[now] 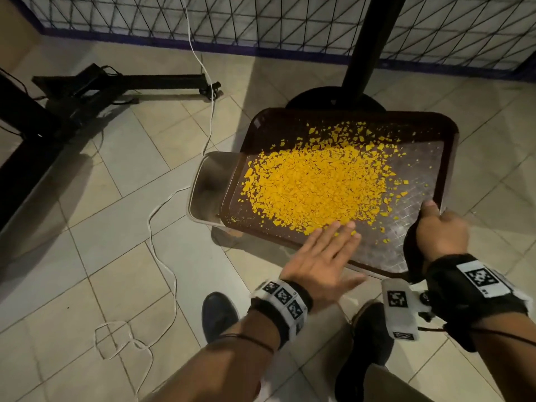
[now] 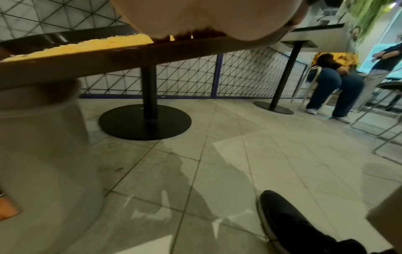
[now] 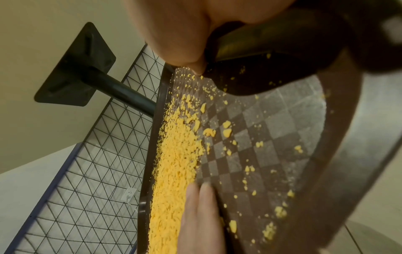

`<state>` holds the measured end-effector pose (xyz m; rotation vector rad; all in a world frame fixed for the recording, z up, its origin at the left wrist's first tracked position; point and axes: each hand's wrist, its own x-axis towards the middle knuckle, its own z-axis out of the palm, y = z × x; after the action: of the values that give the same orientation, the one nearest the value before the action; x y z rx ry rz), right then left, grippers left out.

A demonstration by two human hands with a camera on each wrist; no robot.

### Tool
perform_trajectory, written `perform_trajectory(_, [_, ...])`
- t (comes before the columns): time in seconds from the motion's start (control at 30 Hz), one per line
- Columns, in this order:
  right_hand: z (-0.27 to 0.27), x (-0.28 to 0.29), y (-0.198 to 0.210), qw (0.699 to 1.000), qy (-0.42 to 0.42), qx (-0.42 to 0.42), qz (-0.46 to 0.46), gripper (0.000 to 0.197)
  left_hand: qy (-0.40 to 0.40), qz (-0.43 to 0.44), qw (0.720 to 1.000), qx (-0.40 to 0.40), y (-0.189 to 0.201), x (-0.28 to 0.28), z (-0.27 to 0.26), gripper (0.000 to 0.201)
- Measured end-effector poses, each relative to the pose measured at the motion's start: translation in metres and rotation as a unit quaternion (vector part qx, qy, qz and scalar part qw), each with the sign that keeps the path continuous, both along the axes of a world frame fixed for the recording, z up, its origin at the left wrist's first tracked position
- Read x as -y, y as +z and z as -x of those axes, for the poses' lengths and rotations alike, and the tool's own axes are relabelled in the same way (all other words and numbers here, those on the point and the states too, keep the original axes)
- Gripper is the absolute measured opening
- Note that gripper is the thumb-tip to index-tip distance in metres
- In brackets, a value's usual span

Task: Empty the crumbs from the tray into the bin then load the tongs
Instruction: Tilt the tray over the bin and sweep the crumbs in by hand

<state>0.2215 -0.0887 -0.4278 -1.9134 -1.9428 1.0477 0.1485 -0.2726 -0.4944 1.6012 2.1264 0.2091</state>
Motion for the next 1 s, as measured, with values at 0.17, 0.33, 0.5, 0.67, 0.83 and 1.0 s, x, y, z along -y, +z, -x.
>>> perform_trajectory(0.17, [0.005, -0.001, -0.004, 1.0, 0.0, -0.001, 0.005, 0.052, 0.08, 0.043, 0.995, -0.031, -0.016, 0.028, 0.048, 0.075])
perform_trajectory(0.33, [0.006, 0.0, -0.007, 1.0, 0.002, 0.003, -0.005, 0.051, 0.151, 0.069, 0.986, -0.003, -0.027, 0.055, 0.084, 0.079])
perform_trajectory(0.5, [0.006, 0.005, -0.005, 1.0, -0.01, 0.005, -0.001, 0.05, 0.162, 0.012, 0.987, -0.009, -0.008, 0.039, 0.069, 0.069])
perform_trajectory(0.67, [0.007, 0.008, -0.005, 1.0, -0.018, -0.007, 0.004, 0.049, -0.027, -0.094, 0.995, 0.015, 0.001, 0.005, -0.011, 0.067])
perform_trajectory(0.83, [0.002, 0.005, -0.005, 1.0, -0.022, -0.012, 0.007, 0.049, -0.004, -0.042, 0.999, -0.034, -0.007, 0.018, 0.004, 0.063])
perform_trajectory(1.0, [0.003, 0.006, -0.005, 0.999, -0.026, -0.026, 0.018, 0.047, 0.072, 0.096, 0.991, -0.058, -0.019, 0.062, 0.072, 0.071])
